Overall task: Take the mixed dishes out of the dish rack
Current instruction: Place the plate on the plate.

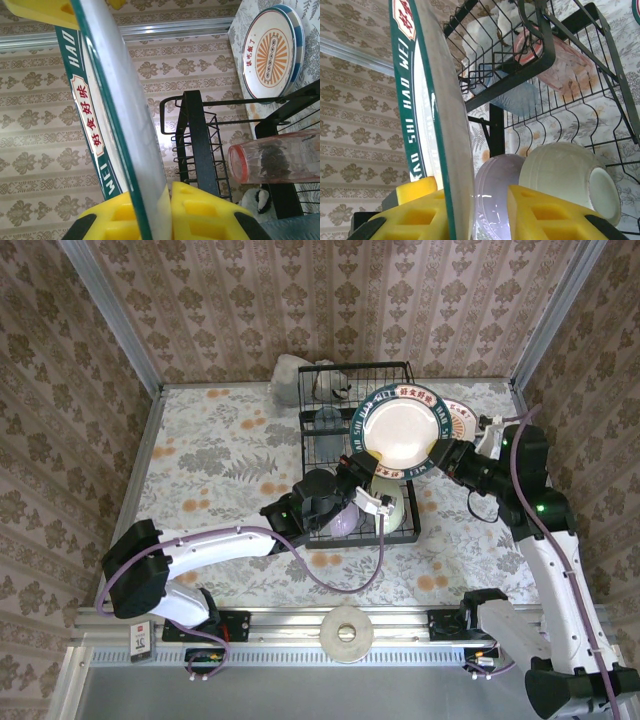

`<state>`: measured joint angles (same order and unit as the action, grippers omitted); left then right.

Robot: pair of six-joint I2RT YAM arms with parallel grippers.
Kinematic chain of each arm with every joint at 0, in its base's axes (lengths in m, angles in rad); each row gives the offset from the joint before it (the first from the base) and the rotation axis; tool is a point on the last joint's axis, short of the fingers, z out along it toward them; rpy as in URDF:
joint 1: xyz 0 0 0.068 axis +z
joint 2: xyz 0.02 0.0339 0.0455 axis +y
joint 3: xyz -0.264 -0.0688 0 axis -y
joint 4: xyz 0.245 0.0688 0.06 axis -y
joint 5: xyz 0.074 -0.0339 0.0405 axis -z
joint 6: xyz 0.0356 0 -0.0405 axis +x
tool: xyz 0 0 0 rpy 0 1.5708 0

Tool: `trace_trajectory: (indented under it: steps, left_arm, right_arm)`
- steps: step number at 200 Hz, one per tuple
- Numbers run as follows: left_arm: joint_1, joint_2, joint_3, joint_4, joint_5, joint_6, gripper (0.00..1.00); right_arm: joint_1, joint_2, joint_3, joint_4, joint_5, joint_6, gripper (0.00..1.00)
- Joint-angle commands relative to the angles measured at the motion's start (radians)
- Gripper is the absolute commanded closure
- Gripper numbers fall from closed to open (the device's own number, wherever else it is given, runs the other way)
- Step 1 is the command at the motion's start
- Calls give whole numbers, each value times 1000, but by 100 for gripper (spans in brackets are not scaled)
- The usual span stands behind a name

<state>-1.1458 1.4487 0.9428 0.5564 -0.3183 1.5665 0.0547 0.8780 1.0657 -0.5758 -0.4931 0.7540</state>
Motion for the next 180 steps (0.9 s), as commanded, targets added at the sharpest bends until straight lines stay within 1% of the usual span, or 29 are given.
trace_trajectory:
  steps: [1, 19, 37, 59, 77, 95, 102, 108, 121, 126, 130, 144, 161, 180]
  left_arm:
    - [-8, -15, 6, 34, 10, -13, 100]
    - [-8, -16, 6, 29, 12, -14, 100]
    - [-8, -13, 8, 27, 10, -18, 100]
    - [-8, -10, 9, 27, 8, -18, 100]
    - [-8, -8, 12, 27, 6, -20, 100]
    - [-9, -8, 13, 29, 5, -32, 83]
    - [-9, -8, 14, 34, 5, -37, 71]
    - [-9, -10, 12, 42, 6, -40, 56]
    - [-9, -11, 6, 74, 8, -47, 15]
    - [-9, -12, 4, 92, 6, -54, 2]
    - [-9, -11, 5, 106, 4, -61, 0]
    - [-12, -14, 17, 127, -14, -104, 0]
    - [-21, -20, 57, 87, -56, -188, 0]
    - [-31, -42, 98, 32, -89, -320, 0]
  right_arm:
    - [14, 0, 34, -27, 38, -26, 72]
    - [22, 4, 36, -36, 47, -34, 75]
    - [25, 6, 40, -48, 56, -44, 81]
    - [28, 6, 40, -46, 54, -45, 90]
    - [28, 4, 42, -41, 48, -45, 100]
    - [28, 2, 47, -42, 60, -54, 100]
    - [29, 2, 54, -44, 71, -60, 100]
    - [28, 5, 62, -50, 77, -66, 100]
    - [28, 16, 92, -64, 92, -80, 100]
    - [28, 19, 102, -66, 100, -82, 100]
    - [28, 19, 107, -66, 109, -82, 100]
    - [25, 20, 122, -57, 140, -79, 100]
    - [17, 36, 147, -55, 181, -70, 100]
    - [-6, 62, 180, -25, 195, -50, 100]
